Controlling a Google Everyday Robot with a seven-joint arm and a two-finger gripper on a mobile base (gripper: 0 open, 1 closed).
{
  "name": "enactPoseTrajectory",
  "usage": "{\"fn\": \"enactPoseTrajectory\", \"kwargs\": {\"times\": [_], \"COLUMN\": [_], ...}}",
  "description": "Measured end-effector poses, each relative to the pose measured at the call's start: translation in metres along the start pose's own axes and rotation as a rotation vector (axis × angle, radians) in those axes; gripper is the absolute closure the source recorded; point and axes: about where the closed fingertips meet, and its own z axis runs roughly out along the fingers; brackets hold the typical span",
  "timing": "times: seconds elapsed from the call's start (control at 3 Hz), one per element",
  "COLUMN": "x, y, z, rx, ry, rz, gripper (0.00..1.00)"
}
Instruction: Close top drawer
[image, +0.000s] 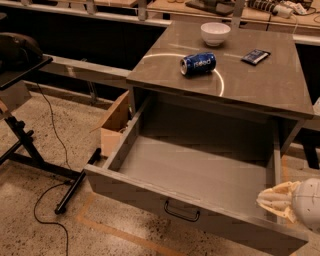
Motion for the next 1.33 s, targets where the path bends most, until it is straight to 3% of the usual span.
{"fn": "enactPoseTrajectory", "kwargs": {"times": [0.33, 1.0, 1.33], "x": [-0.005, -0.004, 0.003], "y": [0.043, 0.048, 0.063], "z": [0.002, -0.003, -0.013], "rx": [0.050, 0.069, 0.100], "ry": [0.020, 0.039, 0.078], "rz": [0.015, 0.026, 0.073], "gripper": [1.00, 1.00, 1.00]}}
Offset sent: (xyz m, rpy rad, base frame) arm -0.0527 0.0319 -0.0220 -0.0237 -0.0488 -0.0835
